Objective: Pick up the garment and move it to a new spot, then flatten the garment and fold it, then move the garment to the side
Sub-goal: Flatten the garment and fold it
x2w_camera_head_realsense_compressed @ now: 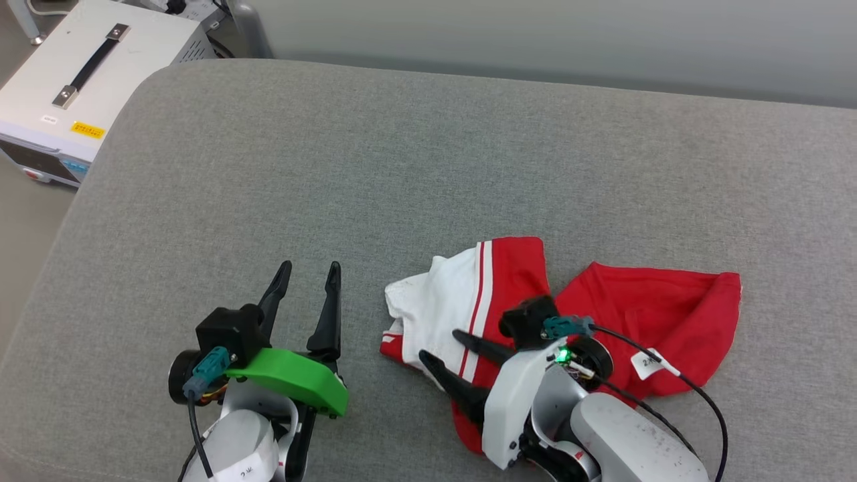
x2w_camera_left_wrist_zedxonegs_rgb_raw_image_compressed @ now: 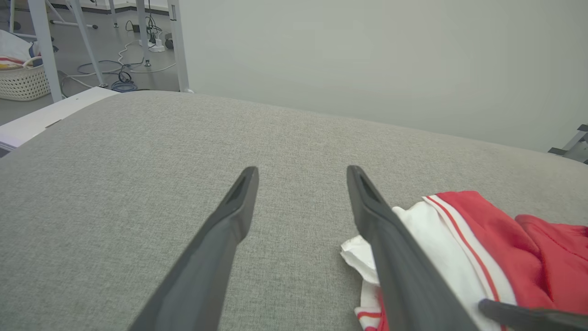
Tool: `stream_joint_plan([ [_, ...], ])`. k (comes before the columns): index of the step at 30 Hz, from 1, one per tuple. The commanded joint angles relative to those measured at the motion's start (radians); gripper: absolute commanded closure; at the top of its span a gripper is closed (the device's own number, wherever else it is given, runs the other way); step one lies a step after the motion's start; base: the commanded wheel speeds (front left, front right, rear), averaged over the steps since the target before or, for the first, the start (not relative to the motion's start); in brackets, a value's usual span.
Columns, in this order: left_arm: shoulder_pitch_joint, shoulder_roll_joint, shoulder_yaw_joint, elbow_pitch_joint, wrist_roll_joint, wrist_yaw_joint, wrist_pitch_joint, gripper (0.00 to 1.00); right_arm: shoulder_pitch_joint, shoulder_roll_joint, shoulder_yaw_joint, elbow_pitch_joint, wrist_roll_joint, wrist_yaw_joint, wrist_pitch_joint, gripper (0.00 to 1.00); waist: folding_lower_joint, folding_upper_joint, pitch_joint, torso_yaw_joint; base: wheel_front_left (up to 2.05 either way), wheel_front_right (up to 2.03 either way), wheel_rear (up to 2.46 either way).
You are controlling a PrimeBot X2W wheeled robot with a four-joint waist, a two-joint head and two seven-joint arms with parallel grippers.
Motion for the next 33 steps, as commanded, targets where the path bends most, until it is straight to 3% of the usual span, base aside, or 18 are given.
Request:
stream_joint_plan([
  [1,-0.001,0.001,0.002,0.004,-0.002,0.001,-0.005,0.0,0.006,-0.003,-0.01,-0.017,0.001,0.0,-0.052,0.0,-0.0001,0.0,-0.01,-0.009,0.0,0.0,0.0],
  [2,0.0,0.001,0.002,0.006,-0.002,0.001,-0.005,0.0,0.008,-0.005,-0.015,-0.029,0.0,0.0,-0.087,0.0,-0.0001,0.0,-0.014,-0.011,0.0,0.0,0.0],
  [3,0.004,0.002,-0.002,0.009,0.0,0.002,-0.005,0.0,0.018,-0.019,-0.04,-0.068,-0.012,0.0,-0.195,0.0,-0.0001,0.0,-0.028,-0.018,0.0,0.0,0.0],
  [5,0.007,0.004,-0.004,0.012,-0.001,0.004,-0.004,0.0,0.029,-0.029,-0.07,-0.093,-0.028,0.0,-0.253,0.0,-0.0001,0.0,-0.039,-0.023,0.0,0.0,0.0],
  [11,0.022,0.012,-0.008,0.011,-0.003,0.013,0.012,0.0,0.098,-0.049,-0.246,-0.137,-0.118,0.0,-0.323,0.0,-0.0001,0.0,-0.073,-0.036,0.0,0.0,0.0],
  [25,0.023,0.067,-0.027,-0.01,0.011,0.044,0.145,0.0,0.336,-0.042,-0.708,-0.387,-0.361,0.0,-0.228,0.0,-0.0001,0.0,-0.116,-0.102,0.0,0.0,0.0],
  [33,-0.045,0.106,-0.059,0.036,-0.002,0.011,0.315,0.0,0.431,-0.015,-0.803,-0.534,-0.427,0.0,-0.152,0.0,-0.0001,0.0,-0.09,-0.155,0.0,0.0,0.0],
])
